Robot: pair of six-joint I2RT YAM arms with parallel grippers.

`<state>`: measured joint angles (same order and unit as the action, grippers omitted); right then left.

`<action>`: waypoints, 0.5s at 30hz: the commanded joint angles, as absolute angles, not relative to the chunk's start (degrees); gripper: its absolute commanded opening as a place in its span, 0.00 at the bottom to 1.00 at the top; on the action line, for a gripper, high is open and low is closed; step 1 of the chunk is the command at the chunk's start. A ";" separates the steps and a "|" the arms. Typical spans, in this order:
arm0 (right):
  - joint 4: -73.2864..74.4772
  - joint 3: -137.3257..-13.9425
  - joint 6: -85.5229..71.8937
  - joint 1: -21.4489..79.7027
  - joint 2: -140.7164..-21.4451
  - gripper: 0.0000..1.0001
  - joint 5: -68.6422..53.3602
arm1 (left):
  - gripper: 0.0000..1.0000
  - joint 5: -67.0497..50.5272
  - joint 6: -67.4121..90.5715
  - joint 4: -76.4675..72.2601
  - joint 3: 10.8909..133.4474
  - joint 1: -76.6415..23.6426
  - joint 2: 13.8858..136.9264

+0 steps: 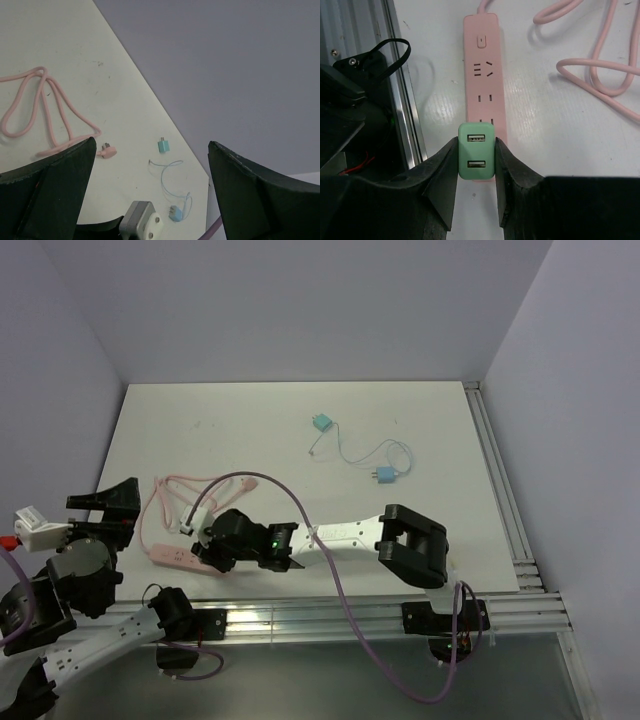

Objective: Insert the plug

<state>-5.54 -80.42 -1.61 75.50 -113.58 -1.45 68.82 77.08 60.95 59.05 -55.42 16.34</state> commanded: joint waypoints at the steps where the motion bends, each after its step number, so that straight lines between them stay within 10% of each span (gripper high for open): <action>1: -9.31 -80.07 1.49 76.90 -112.15 0.00 3.69 | 0.99 68.91 77.70 62.32 60.12 -55.20 18.02; 15: -7.30 -78.49 0.44 78.14 -112.68 0.00 6.94 | 1.00 67.41 77.34 61.35 59.15 -55.20 15.38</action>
